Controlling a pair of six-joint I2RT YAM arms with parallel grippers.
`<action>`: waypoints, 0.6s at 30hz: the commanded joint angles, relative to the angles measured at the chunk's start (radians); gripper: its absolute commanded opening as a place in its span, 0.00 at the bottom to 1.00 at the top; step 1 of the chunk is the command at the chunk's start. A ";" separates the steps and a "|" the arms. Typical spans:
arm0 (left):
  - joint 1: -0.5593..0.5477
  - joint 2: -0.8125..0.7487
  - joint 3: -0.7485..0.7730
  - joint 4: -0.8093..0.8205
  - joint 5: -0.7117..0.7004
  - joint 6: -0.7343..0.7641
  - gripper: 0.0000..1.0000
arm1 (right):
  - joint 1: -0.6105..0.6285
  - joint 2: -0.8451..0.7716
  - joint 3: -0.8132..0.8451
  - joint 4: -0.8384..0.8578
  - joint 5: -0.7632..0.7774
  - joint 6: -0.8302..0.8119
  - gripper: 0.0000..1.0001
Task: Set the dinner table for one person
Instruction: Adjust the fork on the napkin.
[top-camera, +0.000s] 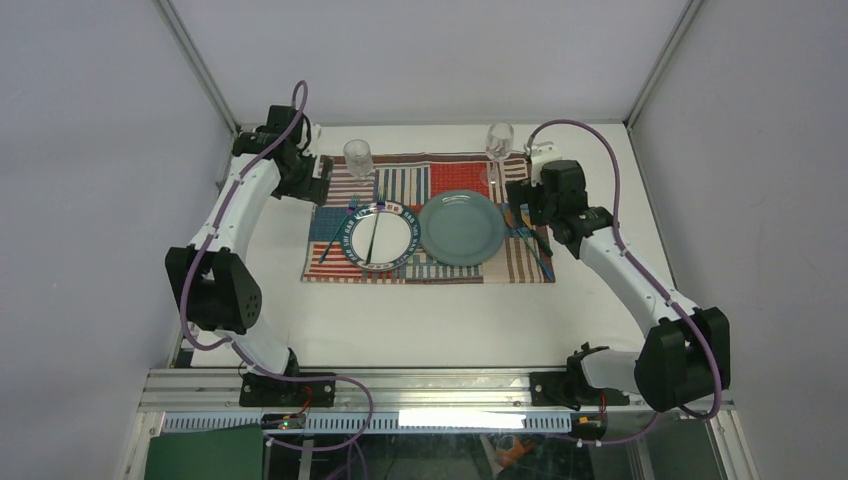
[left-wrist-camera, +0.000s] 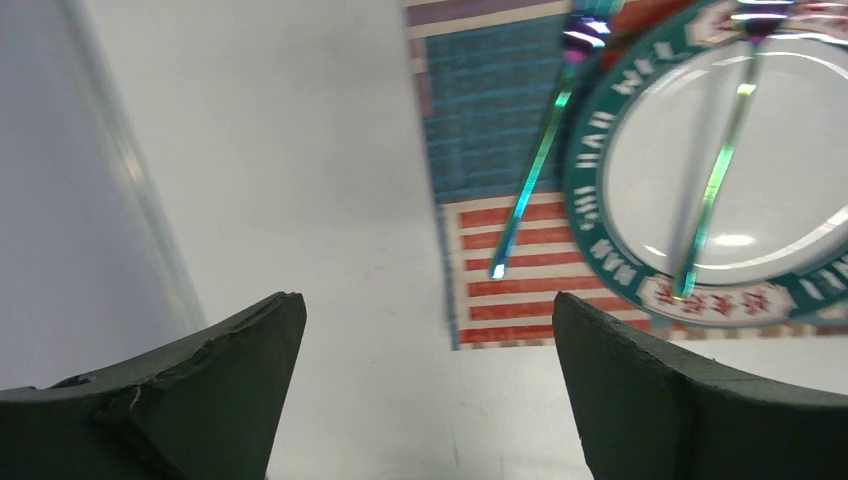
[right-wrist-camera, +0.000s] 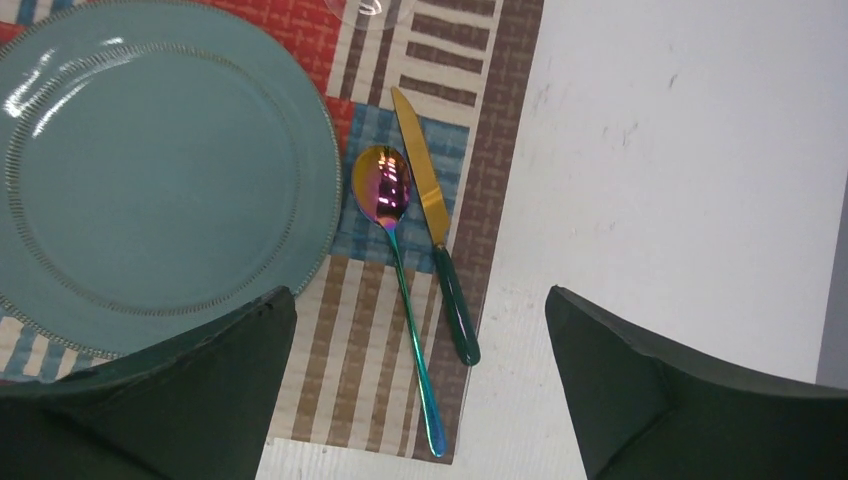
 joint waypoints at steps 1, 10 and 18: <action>-0.062 0.054 0.056 0.018 0.277 0.044 0.99 | -0.038 -0.008 -0.009 0.042 -0.032 0.042 1.00; -0.209 0.276 0.153 0.028 0.466 0.008 0.85 | -0.061 -0.019 -0.028 0.053 -0.005 0.018 1.00; -0.275 0.323 0.093 0.115 0.348 -0.060 0.78 | -0.088 -0.032 -0.043 0.062 -0.006 0.014 1.00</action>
